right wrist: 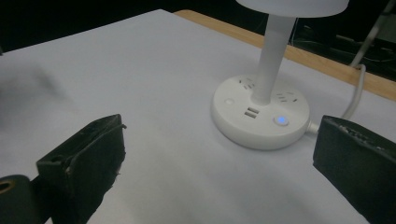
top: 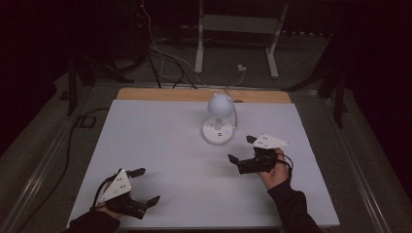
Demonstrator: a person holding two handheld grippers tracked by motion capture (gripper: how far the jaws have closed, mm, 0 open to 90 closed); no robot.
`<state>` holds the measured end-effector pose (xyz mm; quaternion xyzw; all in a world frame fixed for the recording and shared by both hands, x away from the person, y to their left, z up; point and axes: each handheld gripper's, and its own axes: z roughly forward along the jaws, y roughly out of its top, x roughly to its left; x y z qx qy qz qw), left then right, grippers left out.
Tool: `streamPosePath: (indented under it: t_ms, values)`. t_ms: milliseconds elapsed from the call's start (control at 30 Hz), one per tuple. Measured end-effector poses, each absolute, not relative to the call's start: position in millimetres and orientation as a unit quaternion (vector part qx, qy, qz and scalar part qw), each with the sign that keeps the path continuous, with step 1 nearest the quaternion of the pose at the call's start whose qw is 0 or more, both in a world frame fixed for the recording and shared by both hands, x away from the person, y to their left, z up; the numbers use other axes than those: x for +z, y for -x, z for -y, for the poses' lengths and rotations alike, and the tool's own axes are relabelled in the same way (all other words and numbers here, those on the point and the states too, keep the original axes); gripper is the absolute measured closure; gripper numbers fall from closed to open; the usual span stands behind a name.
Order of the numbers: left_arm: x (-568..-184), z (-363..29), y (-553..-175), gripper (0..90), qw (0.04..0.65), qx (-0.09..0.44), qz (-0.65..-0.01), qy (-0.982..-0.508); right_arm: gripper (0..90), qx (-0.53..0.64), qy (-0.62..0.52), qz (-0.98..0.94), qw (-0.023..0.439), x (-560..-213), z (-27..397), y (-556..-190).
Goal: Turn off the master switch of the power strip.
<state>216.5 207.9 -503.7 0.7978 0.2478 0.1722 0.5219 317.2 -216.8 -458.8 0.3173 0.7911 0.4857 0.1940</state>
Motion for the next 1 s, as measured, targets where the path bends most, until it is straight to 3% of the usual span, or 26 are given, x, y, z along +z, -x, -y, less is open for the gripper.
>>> streamPosePath:
  t_ms: [1000]
  values:
    - [-504,-208,-216,0.4,0.521,0.171,-0.246,-0.799,5.2,0.467,-0.348,-0.790,0.192,-463,201,-369]
